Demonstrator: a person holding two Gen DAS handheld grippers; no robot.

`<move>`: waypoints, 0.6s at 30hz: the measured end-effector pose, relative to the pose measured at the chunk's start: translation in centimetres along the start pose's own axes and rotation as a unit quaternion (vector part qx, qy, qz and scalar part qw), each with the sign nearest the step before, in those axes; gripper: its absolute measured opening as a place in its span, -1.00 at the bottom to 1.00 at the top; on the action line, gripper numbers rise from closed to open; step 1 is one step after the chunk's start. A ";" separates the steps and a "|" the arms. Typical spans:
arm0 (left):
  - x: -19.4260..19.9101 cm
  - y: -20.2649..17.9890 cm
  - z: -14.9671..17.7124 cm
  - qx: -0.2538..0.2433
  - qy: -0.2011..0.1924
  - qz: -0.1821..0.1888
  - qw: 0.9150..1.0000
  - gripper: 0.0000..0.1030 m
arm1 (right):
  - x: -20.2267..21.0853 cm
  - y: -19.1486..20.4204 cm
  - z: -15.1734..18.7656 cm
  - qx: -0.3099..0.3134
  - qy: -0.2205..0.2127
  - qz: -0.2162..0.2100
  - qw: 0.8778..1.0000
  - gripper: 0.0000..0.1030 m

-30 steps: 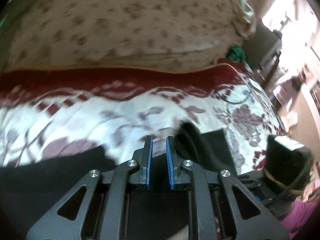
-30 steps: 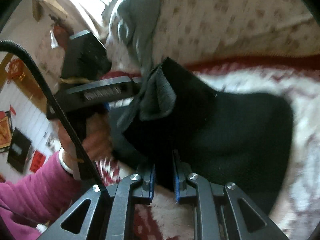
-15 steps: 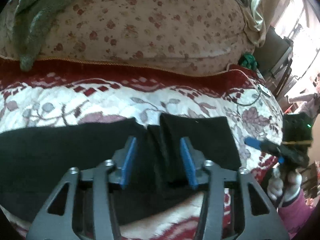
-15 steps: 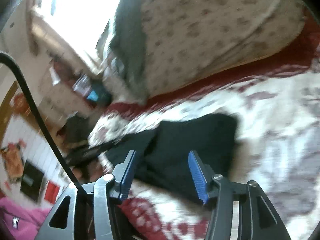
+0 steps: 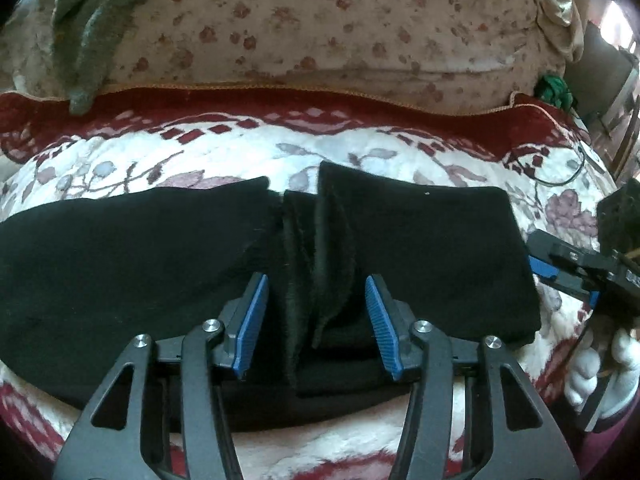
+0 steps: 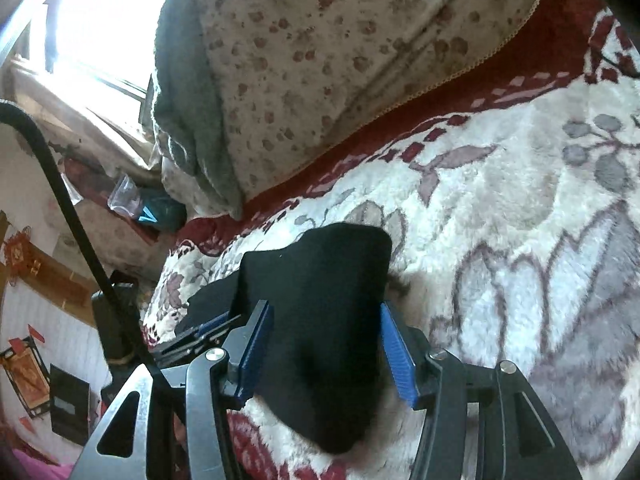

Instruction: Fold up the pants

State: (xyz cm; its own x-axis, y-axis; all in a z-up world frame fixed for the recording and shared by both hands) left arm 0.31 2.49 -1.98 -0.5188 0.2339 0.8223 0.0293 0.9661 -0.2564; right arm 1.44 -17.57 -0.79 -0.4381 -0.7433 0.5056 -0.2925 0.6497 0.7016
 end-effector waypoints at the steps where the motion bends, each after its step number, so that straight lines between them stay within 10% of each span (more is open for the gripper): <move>1: -0.1 -0.3 0.2 -0.001 0.003 0.008 1.000 -0.21 | -0.4 -0.2 -0.1 -0.002 0.002 -0.007 1.000 0.01; 4: 0.0 -0.3 0.6 0.017 0.009 0.012 1.000 -0.69 | -1.5 -0.8 -0.3 0.001 0.006 0.000 1.000 -0.32; 12: 2.3 0.2 1.6 0.033 -0.002 0.023 0.999 -0.74 | -0.5 2.9 -0.5 0.087 0.000 0.039 0.995 -0.41; 18: 1.0 0.8 2.0 0.057 0.002 0.021 0.998 -0.66 | -2.5 -0.7 0.4 0.005 -0.003 0.048 0.999 -0.17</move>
State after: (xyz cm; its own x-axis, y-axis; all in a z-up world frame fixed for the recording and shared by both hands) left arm -1.87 3.25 -2.40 -0.5163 0.2739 0.8114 -0.0473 0.9369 -0.3464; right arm 2.40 -16.09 -2.78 -0.4692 -0.6764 0.5678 -0.2568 0.7197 0.6451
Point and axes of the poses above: each gripper's, at about its wrist camera, not at the fingertips, and x roughly against the way its jaws point, y to its left, z to its underside, the point moved 6 cm from there along -x, roughly the way its jaws point, and after that the axes turned 7 degrees about x, right-handed, at the moved point
